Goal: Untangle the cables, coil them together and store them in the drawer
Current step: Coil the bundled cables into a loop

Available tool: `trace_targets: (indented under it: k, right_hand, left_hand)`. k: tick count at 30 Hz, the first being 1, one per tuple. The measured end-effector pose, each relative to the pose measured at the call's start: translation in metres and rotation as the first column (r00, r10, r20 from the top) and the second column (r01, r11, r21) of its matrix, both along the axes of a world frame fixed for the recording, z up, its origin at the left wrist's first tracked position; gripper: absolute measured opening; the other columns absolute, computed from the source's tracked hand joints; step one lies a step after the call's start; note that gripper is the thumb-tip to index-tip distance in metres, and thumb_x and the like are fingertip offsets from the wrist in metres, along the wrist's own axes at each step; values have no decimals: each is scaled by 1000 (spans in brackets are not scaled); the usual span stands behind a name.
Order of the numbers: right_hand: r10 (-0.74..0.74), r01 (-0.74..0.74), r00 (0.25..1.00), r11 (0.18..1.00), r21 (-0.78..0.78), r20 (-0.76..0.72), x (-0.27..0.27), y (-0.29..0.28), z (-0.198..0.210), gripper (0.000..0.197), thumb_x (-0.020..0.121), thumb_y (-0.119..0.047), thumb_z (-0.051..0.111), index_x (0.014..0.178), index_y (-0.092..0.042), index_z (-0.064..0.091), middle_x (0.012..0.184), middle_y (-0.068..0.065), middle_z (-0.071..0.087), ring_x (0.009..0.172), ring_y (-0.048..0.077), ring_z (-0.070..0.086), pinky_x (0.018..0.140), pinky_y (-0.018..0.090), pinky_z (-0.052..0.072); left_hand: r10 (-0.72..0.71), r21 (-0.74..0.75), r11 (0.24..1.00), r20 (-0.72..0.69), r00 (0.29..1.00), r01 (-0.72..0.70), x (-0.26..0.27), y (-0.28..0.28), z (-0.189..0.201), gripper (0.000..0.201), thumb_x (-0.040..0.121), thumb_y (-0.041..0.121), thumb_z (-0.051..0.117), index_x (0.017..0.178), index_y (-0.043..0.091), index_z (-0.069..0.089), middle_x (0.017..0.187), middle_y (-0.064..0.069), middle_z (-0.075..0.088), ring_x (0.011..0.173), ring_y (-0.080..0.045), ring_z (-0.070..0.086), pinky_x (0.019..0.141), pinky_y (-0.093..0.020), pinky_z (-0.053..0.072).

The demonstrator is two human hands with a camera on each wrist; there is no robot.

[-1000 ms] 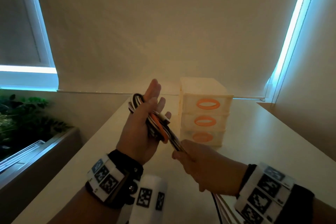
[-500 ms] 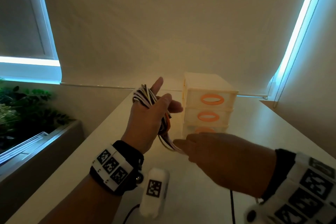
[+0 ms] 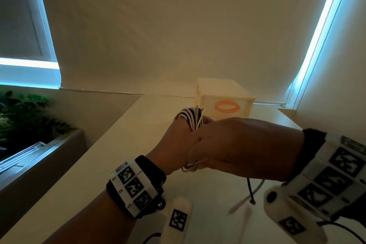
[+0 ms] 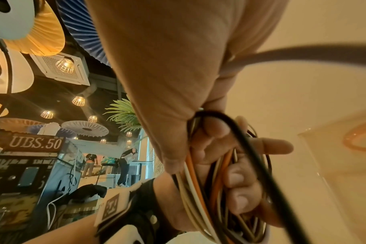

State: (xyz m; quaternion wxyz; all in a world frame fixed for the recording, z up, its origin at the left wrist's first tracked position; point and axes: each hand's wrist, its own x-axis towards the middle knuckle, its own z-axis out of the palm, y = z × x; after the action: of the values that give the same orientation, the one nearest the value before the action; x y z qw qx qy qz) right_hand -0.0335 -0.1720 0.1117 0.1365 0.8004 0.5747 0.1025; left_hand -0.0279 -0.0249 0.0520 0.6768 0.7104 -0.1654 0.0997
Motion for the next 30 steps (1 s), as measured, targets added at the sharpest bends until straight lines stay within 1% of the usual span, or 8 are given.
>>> trace_targets:
  k: [2,5,8,12,16,20,25,30]
  right_hand:
    - [10,2,993,995,101,-119,-3,-4,2,32,95,-33,43,114,-24,66,106,-3,69,93,18,66,83,31,53]
    - [116,-74,982,961,265,-147,-11,-10,11,26,97,-25,51,111,-18,71,105,-4,70,92,11,65,84,24,51]
    - [149,-82,971,943,323,-190,-11,-15,18,18,99,-21,58,113,-23,68,104,-13,62,93,0,56,83,15,45]
    - [170,-69,965,899,433,-199,-6,-17,20,14,97,-21,63,109,-20,70,96,-6,62,87,8,60,75,27,51]
    - [178,-38,958,858,513,-226,1,-17,18,14,95,-23,67,105,-17,72,94,-3,62,87,9,61,76,29,51]
    - [171,20,943,828,560,-286,-1,-13,17,12,93,-22,68,104,-19,73,92,-4,64,88,10,62,78,33,52]
    - [212,-72,964,791,608,-163,-7,-7,30,10,90,-24,70,99,-23,73,89,-9,66,89,11,53,85,28,42]
    - [155,27,944,842,539,-291,-10,-11,32,13,91,-30,68,103,-29,73,103,-4,44,102,10,44,89,24,43]
  left_hand:
    - [11,11,1000,61,998,-12,-7,0,0,50,80,36,61,95,-11,56,90,-35,62,77,-45,59,70,-52,53]
    - [-28,2,1000,55,998,28,-15,2,-1,66,57,55,62,88,-3,59,75,-37,59,60,-28,56,53,-32,50]
    - [-137,17,990,-37,990,138,-19,5,-1,73,61,58,67,81,-13,65,63,-27,60,46,-24,58,51,-33,55]
    - [-258,-97,965,-170,951,244,-15,3,-7,80,73,62,65,95,-15,64,68,-23,60,55,-29,59,77,-65,54]
    - [-424,-193,903,-246,872,385,-13,0,-7,103,81,85,24,88,-10,64,59,-15,52,50,-26,54,80,-53,50]
    - [-608,-291,782,-166,776,550,-12,5,-9,106,64,97,37,94,2,72,58,-8,53,50,-22,55,80,-47,52]
    - [-799,-413,560,-40,600,718,-17,10,-10,88,73,77,65,126,7,62,70,-3,59,73,-24,53,87,-52,53]
    - [-833,-429,529,-100,543,732,-25,14,-12,66,76,46,83,108,5,42,70,3,60,59,-11,60,73,-36,40]
